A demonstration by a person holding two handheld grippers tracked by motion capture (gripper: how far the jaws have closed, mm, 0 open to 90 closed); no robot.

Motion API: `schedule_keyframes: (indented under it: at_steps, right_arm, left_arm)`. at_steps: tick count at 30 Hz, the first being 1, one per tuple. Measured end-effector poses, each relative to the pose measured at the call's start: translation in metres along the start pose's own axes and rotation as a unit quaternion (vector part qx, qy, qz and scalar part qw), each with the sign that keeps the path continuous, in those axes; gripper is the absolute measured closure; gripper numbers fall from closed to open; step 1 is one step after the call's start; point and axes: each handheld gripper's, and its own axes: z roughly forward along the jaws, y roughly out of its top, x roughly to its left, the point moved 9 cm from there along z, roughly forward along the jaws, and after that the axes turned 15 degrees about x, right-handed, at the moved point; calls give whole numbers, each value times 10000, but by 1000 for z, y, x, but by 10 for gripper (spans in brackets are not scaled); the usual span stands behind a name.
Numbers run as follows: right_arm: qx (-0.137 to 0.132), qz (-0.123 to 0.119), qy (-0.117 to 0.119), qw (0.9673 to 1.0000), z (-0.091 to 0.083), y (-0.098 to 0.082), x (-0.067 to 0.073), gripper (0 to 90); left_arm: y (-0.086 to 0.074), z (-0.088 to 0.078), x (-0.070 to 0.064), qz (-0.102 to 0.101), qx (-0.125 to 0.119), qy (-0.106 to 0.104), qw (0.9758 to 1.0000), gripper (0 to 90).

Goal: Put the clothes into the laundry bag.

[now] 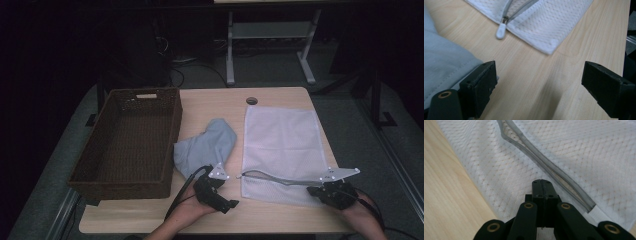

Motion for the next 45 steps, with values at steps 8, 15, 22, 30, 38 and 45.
schedule_keyframes:
  at_steps: [8,15,22,30,38,45]
  right_arm:
    - [-3,-318,112,9994,6,16,16,895]
    - [10,-678,271,9973,11,29,35,895]
    - [29,-1046,426,9936,13,35,55,895]
    - [17,-1364,643,9886,15,40,78,885]
    - [-122,-1140,948,9889,6,47,77,634]
    - [-351,-991,922,9902,2,68,67,416]
  left_arm:
    - [-6,-3,1,-123,-32,46,9999,123]
    - [-11,-6,3,-196,-39,100,9997,123]
    - [-12,-7,4,-219,-34,103,9997,123]
    - [-12,-6,4,-207,-19,94,9997,123]
    - [-12,-7,3,-200,-25,80,9998,125]
    - [-12,-7,2,-188,-24,70,9998,126]
